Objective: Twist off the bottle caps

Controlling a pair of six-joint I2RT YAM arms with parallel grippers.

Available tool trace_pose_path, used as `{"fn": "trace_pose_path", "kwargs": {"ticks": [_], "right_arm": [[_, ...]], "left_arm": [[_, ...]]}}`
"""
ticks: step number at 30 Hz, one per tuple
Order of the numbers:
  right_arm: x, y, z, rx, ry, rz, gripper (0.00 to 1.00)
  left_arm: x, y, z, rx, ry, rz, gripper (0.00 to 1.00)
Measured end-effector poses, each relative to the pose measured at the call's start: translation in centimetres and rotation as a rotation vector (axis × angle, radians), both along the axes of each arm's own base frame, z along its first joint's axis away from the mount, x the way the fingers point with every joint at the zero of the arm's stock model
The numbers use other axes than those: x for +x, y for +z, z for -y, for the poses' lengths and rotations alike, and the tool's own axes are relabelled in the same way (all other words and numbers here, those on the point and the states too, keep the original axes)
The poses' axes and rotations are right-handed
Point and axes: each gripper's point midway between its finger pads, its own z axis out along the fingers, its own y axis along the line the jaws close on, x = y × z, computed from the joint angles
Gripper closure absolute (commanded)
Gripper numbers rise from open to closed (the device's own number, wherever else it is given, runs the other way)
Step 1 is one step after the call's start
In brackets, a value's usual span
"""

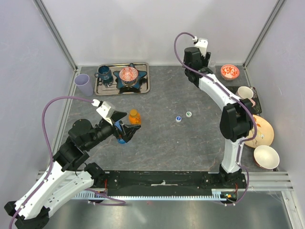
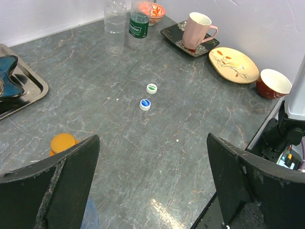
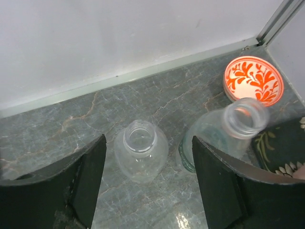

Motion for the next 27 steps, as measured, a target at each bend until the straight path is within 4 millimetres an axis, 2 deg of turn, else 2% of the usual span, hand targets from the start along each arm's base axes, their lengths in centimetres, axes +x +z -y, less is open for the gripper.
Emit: {"fn": "trace_pose_path", "kwargs": {"ticks": [3,5,7,10,12,15,18,21,25,27], "right_arm": [[-1.5,2.8,-0.1,0.033,0.007,0.024,0.2],[-2.9,5.5,-0.5,0.066,0.022,0.059,0.21],[-5.5,7.9,-1.6,0.115,0.072,0.099,0.22],[-10.2,10.6,-4.7,0.203,0.215,0.152,0.23],[-14.3,11.1,-8.0,0.269,0.373,0.173,0.24],[-18.9,9.9,-12.6,0.331,0.583,0.147,0.25],[-22.6,6.9,-17.3,0.362,0.764,0.06,0.25],[-25.9,3.7,-21.1,0.35,0.894,-0.039,0.24],[-28.4,0.5,-25.2,0.324,0.999,-0.13,0.19],[-28.7,-0.8,-26.0,0.315,1.014,-0.162,0.16]], "left_arm": [[0.1,0.0,0.0,0.0,0.004,0.0,0.0],[0.1,0.0,-0.1,0.0,0.01,0.001,0.0],[0.3,0.1,-0.5,-0.002,0.034,0.003,0.01],[0.6,0.4,-1.4,-0.017,0.086,0.012,0.0],[0.9,0.6,-2.4,-0.027,0.14,0.021,0.01],[1.2,1.0,-4.1,-0.041,0.231,0.037,0.01],[1.4,1.4,-6.3,-0.053,0.333,0.055,0.0],[1.3,2.2,-8.4,-0.084,0.425,0.083,0.0],[0.9,3.5,-10.5,-0.131,0.504,0.12,0.01],[0.8,3.9,-11.0,-0.142,0.521,0.128,0.01]]}}
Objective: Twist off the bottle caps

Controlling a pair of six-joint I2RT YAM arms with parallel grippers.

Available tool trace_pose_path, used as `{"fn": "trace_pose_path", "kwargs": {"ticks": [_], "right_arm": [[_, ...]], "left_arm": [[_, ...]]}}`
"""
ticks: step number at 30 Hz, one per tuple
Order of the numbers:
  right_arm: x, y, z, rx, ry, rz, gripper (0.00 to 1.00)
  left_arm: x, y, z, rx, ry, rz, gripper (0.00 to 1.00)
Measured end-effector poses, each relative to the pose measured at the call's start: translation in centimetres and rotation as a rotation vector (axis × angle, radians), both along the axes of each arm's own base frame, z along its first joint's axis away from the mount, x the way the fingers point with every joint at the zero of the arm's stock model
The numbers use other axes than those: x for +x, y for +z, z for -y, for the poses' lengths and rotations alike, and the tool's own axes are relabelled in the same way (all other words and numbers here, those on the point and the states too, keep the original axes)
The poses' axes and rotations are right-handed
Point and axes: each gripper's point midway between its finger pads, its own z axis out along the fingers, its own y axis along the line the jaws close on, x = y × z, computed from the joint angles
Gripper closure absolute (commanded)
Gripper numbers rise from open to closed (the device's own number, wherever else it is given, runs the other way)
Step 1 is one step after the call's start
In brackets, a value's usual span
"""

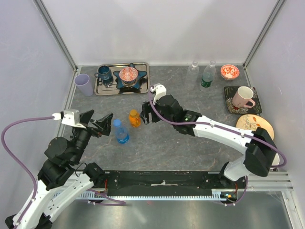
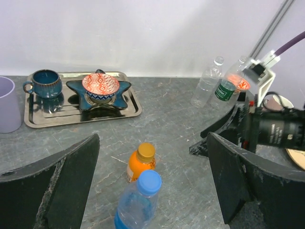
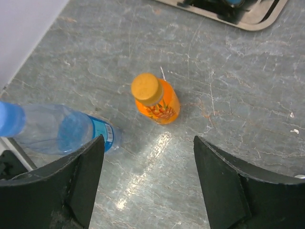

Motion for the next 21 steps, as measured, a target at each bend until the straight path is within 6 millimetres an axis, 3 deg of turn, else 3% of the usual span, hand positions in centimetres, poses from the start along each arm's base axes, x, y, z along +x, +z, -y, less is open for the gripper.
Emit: {"fn": "trace_pose_path", "kwargs": {"ticks": [4,10,16,21], "right_arm": [[0.6,-2.2,-1.1,-0.041,0.002,-0.031,0.15],[2.9,-3.9,-4.5,-0.067,0.0,-0.041,0.14],[4.2,-7.0,-5.5,-0.125,-0.028,-0.064,0.12],[5.3,-8.4,-6.0,-0.155,-0.06,-0.068,0.12]], "left_arm": [[-0.2,0.4,-0.5,-0.002,0.014,0.0,0.01],[-0.3,0.2,-0.5,0.006,0.012,-0.01,0.01],[-0.3,0.0,-0.5,0.011,0.012,-0.016,0.01],[-0.3,0.0,-0.5,0.012,0.012,-0.016,0.0]]}}
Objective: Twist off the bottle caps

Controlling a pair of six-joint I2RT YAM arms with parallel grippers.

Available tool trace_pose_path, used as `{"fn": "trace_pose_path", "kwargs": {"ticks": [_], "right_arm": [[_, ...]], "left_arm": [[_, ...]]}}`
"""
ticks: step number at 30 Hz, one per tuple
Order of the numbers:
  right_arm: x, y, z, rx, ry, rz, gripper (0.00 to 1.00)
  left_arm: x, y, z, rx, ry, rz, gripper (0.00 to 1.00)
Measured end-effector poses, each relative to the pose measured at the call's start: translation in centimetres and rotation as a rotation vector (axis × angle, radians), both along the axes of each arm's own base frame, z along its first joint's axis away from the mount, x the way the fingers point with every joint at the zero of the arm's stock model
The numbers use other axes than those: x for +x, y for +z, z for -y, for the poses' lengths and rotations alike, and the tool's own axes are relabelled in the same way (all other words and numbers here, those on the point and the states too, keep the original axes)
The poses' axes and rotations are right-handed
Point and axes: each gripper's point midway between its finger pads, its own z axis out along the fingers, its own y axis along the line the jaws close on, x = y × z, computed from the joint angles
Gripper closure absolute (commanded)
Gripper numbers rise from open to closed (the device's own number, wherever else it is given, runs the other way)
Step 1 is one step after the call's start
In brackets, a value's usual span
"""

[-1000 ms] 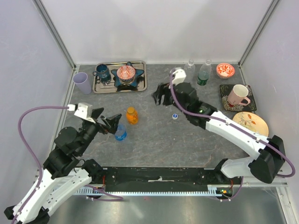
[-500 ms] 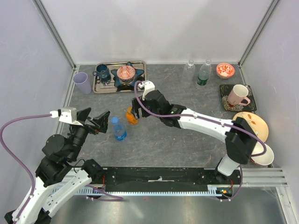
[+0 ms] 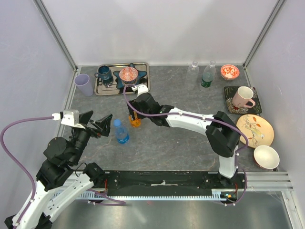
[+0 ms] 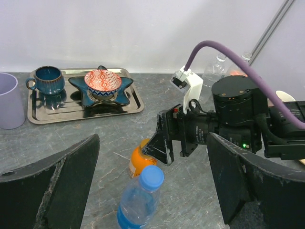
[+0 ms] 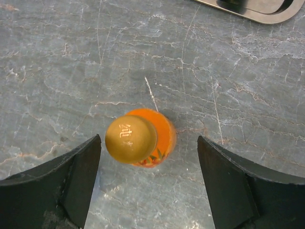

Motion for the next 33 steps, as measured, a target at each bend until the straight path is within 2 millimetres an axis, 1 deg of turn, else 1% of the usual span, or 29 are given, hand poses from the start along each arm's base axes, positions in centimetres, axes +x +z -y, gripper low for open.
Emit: {"fn": "trace_pose_path", "kwargs": {"ticks": [6,9,12,13,15,16,18,19,22,25,27,28,29,30,31,32,33], "right_arm": [[0.8,-1.3,-0.8,-0.015,-0.013,-0.007,0.14],[1.1,-2.2,-1.1,-0.028,-0.016,-0.015,0.19],[1.1,-3.1,-1.2,-0.037,-0.018,-0.026,0.27],[1.1,-3.2,-1.2,-0.039,-0.019,-0.028,0.33],[1.1,-3.4,-1.1,-0.044,-0.019,-0.03,0.41],[1.2,-3.3,-1.1,-0.042,-0.022,-0.028,0.52],[1.5,-2.9,-1.2,-0.032,-0.029,-0.01,0.62],[1.6,-2.7,-1.2,-0.027,-0.031,-0.001,0.68],[1.3,-2.3,-0.4,-0.03,-0.043,0.008,0.73],[0.6,-2.0,1.4,-0.057,-0.057,0.015,0.79],[-0.1,-0.8,3.4,-0.068,-0.072,0.025,0.83],[-0.4,0.0,4.4,-0.067,-0.083,0.03,0.89],[-0.6,1.2,5.7,-0.056,-0.096,0.04,0.95],[-0.8,2.8,7.2,-0.04,-0.113,0.052,1.0],[-0.9,4.6,8.7,-0.017,-0.134,0.068,1.0],[-0.8,6.9,10.1,0.019,-0.157,0.092,1.0],[-0.9,8.8,11.2,0.048,-0.173,0.112,1.0]], "left_arm": [[0.0,0.0,0.0,-0.001,0.0,0.0,0.01],[0.0,0.0,0.0,-0.001,-0.001,0.0,0.0],[0.0,0.0,0.0,0.0,-0.002,0.0,0.01],[0.0,0.0,0.0,0.0,-0.002,0.0,0.0],[0.0,0.0,0.0,0.0,-0.002,0.0,0.0],[0.0,0.0,0.0,0.0,-0.002,-0.001,0.01],[0.0,0.0,0.0,0.0,-0.002,-0.001,0.01],[0.0,0.0,0.1,0.001,-0.002,-0.001,0.0],[0.1,-0.2,0.2,0.004,-0.005,-0.005,0.0],[0.3,-0.5,0.4,0.013,-0.01,-0.015,0.0],[0.5,-0.7,0.7,0.021,-0.011,-0.023,0.0],[0.7,-0.7,0.8,0.024,-0.011,-0.027,0.0],[0.9,-0.8,1.0,0.029,-0.012,-0.031,0.0],[1.2,-0.9,1.3,0.034,-0.013,-0.036,0.0],[1.6,-0.9,1.7,0.039,-0.019,-0.041,0.0],[1.9,-0.9,2.2,0.042,-0.026,-0.044,0.0],[2.5,-1.0,2.7,0.048,-0.033,-0.051,0.0]]}}
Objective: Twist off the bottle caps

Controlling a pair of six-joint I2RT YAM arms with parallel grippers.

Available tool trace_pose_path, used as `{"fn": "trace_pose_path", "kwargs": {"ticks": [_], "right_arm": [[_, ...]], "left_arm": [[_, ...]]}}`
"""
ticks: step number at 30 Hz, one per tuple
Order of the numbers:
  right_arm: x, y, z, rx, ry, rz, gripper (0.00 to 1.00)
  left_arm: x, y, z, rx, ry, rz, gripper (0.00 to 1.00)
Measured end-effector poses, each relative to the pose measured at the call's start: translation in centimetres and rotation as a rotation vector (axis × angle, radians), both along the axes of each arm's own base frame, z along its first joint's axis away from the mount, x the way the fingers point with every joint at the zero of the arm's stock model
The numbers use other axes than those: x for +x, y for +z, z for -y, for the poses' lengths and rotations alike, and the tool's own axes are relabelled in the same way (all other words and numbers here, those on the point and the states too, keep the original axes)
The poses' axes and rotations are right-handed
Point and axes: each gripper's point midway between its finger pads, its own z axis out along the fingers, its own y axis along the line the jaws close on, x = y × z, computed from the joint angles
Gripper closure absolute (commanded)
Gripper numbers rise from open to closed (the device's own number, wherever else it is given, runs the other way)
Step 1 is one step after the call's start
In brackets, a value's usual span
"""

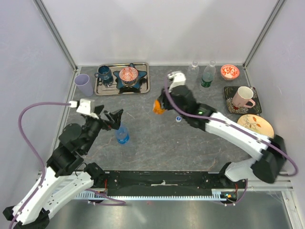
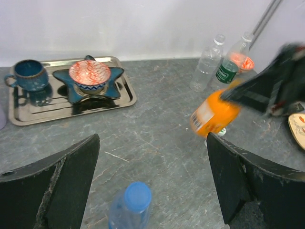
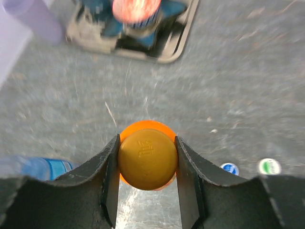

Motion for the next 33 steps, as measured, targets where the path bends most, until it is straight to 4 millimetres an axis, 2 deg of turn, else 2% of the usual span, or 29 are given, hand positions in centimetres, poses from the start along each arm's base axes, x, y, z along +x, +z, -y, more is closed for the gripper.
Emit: {"fn": "trace_pose_path", "kwargs": {"ticks": [2,4,7,10,14,18,20,22,26,33], "right_arm": [[-0.2,4.6,2.7,0.071,-0.038,0.063,1.0],[-1.3,7.7,4.4,0.124,-0.041,0.102,1.0],[-3.4,10.2,5.3,0.185,0.01,0.114,1.0],[-4.7,11.0,5.8,0.233,0.08,0.079,1.0],[-5.6,11.3,6.6,0.288,0.151,0.026,1.0],[-7.9,12.5,5.7,0.366,0.279,-0.003,1.0],[-9.2,13.3,5.0,0.411,0.352,-0.01,1.0],[-10.3,14.0,4.3,0.456,0.419,-0.012,1.0],[-11.5,15.0,3.4,0.512,0.499,-0.02,1.0],[-12.0,16.4,2.7,0.563,0.558,-0.004,1.0]], "left_arm": [[1.1,-0.3,1.5,0.018,-0.026,-0.023,0.0],[2.2,-0.3,3.1,0.037,-0.059,-0.05,0.01],[3.9,0.5,6.6,0.034,-0.153,-0.079,0.01],[4.8,1.1,10.3,-0.01,-0.303,-0.095,0.01],[4.6,2.3,13.3,-0.115,-0.537,-0.097,0.0],[2.8,4.0,15.5,-0.208,-0.791,-0.069,0.0],[0.9,4.1,16.5,-0.235,-0.939,-0.062,0.0],[-0.5,3.7,17.0,-0.238,-1.045,-0.073,0.0],[-2.2,3.2,17.3,-0.22,-1.165,-0.084,0.0],[-4.0,3.1,17.5,-0.19,-1.263,-0.073,0.0]]}}
